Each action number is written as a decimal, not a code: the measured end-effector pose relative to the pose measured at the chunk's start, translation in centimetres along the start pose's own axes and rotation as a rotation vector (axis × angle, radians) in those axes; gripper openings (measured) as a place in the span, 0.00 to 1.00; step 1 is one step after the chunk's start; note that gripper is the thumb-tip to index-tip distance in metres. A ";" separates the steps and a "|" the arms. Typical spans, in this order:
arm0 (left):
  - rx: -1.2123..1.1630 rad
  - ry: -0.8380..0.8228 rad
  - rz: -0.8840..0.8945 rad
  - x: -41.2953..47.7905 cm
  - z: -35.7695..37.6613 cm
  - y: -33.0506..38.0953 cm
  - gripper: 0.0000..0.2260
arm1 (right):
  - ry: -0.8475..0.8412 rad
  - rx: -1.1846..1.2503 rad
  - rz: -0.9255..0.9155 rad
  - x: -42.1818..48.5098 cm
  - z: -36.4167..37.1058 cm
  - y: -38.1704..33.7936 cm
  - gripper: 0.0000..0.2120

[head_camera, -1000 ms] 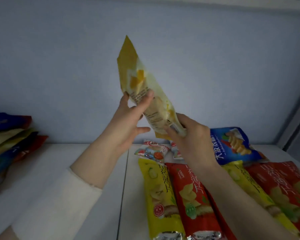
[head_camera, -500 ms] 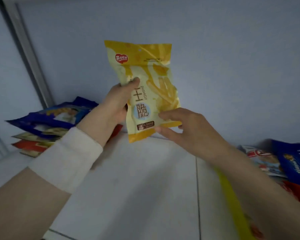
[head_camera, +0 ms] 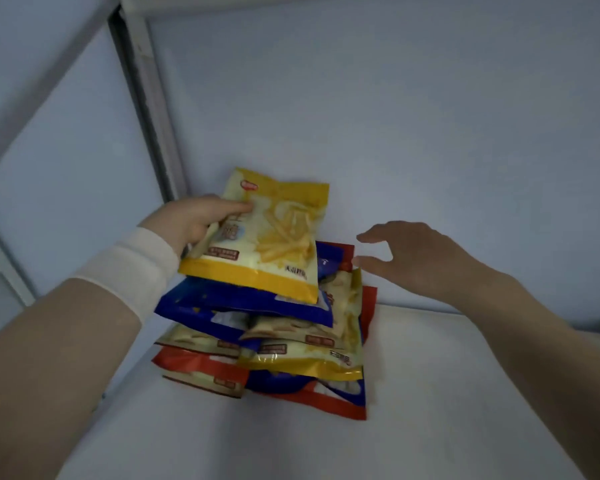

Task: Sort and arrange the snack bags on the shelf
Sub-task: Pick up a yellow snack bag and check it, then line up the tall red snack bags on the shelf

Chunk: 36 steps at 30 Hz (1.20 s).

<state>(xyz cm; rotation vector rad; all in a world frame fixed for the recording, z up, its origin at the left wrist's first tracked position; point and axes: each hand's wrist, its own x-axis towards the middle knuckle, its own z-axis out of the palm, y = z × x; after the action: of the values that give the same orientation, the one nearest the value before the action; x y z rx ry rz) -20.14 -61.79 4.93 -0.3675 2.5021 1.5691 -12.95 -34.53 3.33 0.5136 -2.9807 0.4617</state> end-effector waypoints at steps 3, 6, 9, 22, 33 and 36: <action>0.154 -0.017 -0.010 1.5 0.0 -1.4 0.15 | -0.089 -0.185 0.018 1.4 0.4 -1.9 0.24; 0.259 0.008 0.017 2.6 0.1 -1.7 0.14 | -0.139 -0.317 0.040 2.5 0.8 -2.9 0.25; 0.267 0.009 0.044 3.1 0.3 -1.8 0.22 | -0.174 -0.370 0.046 3.2 1.3 -3.4 0.26; 0.489 -0.007 0.034 3.0 -0.2 -1.0 0.34 | -0.172 -0.369 0.065 4.0 1.6 -3.5 0.27; 1.166 0.075 0.444 -3.8 4.5 5.8 0.30 | -0.247 -0.250 0.189 1.0 -0.2 1.2 0.31; 1.320 -0.013 0.525 -6.3 8.7 7.6 0.29 | -0.226 -0.246 0.239 -1.5 -1.6 3.9 0.30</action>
<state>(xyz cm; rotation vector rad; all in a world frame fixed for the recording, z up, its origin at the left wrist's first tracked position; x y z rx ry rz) -16.22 -50.05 9.38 0.5031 3.0567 -0.2758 -12.83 -30.09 3.60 0.1995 -3.2687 0.0476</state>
